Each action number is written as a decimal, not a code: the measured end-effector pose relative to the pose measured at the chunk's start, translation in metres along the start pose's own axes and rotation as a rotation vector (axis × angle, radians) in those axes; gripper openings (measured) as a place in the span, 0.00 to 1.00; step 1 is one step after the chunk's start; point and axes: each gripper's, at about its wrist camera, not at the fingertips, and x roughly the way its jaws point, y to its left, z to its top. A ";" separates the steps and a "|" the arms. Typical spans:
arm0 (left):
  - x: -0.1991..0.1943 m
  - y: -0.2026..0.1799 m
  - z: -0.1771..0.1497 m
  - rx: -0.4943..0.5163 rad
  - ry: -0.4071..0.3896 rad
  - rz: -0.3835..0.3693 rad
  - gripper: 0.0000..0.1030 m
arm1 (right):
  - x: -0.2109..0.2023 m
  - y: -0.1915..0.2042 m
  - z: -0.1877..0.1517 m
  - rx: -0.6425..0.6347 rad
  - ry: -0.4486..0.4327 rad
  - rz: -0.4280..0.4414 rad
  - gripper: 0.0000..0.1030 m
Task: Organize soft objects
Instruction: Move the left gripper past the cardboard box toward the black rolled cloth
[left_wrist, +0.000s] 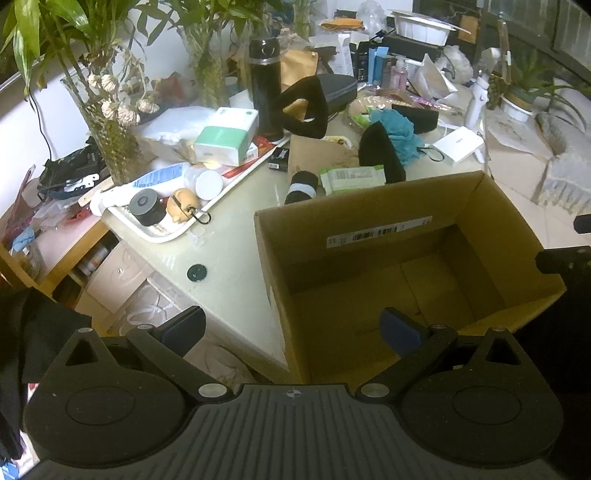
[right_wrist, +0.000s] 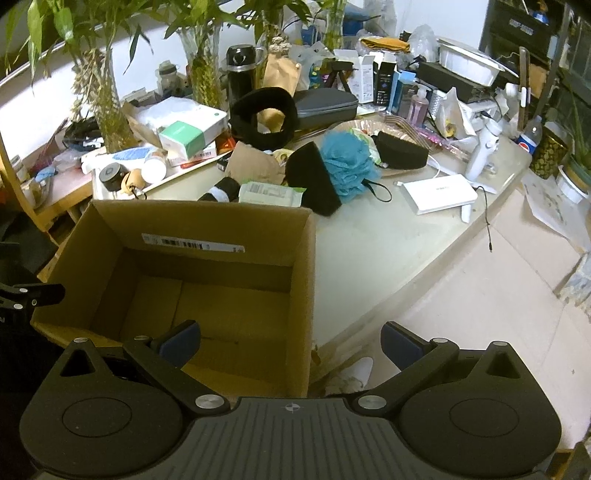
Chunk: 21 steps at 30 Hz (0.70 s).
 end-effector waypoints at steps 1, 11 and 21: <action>0.001 0.001 0.001 0.001 -0.004 0.000 1.00 | 0.000 -0.001 0.001 0.005 -0.002 0.000 1.00; 0.005 0.005 0.015 0.025 -0.051 -0.006 1.00 | 0.007 -0.019 0.000 0.050 -0.021 0.006 1.00; 0.011 0.008 0.033 0.043 -0.080 -0.002 1.00 | 0.011 -0.037 0.001 0.105 -0.095 0.016 1.00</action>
